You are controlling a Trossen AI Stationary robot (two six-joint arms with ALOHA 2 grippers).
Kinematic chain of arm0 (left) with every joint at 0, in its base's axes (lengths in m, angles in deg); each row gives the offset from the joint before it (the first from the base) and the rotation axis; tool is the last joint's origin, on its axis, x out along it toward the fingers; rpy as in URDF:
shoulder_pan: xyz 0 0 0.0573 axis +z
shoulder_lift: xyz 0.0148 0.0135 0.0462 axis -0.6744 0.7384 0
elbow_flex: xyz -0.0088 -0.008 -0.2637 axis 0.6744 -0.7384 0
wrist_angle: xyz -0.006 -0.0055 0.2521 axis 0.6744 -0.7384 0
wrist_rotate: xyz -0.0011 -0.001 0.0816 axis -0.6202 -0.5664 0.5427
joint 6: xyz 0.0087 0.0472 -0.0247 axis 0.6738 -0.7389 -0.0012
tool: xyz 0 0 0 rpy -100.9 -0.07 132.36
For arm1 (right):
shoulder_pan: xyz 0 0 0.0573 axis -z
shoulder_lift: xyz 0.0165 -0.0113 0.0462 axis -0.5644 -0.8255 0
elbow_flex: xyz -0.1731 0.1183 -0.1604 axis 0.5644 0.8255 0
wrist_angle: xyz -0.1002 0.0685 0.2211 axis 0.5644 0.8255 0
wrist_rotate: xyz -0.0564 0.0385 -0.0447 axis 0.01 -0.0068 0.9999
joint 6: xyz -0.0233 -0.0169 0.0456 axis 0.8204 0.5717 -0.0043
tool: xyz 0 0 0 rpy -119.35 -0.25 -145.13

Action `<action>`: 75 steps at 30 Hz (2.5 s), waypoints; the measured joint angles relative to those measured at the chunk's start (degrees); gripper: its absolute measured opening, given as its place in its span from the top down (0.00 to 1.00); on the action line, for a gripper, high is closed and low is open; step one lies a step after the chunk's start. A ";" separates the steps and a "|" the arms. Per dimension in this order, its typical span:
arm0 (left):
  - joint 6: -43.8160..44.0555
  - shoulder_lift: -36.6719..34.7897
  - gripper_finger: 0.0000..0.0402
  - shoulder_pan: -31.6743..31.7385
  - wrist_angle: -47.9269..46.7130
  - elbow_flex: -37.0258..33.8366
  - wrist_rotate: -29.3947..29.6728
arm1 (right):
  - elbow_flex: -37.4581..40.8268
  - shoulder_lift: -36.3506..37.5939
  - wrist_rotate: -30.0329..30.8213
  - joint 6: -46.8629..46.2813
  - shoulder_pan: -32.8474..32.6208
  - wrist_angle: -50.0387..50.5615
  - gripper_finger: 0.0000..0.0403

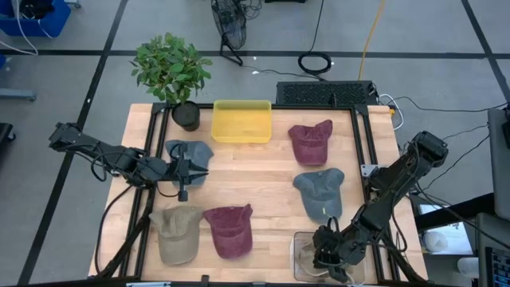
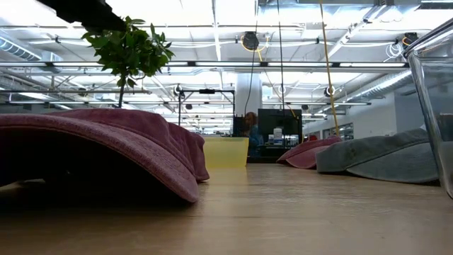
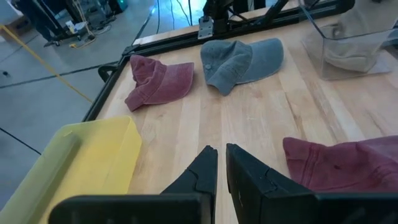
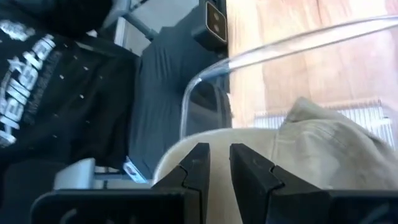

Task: Pick & Place hat
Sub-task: Put the right blue cap into the yellow bin

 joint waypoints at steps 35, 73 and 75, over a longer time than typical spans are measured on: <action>0.94 0.00 0.90 0.00 0.41 0.00 0.02 | -0.03 0.95 -1.93 56.50 43.03 -14.90 0.86; 8.76 5.12 0.90 -5.16 -1.52 0.02 -4.87 | -14.33 -23.39 -16.14 65.50 39.47 -26.27 0.63; 9.28 4.97 0.90 -5.17 -1.52 0.02 -4.92 | -16.03 -24.97 -17.49 65.00 39.46 -26.48 0.63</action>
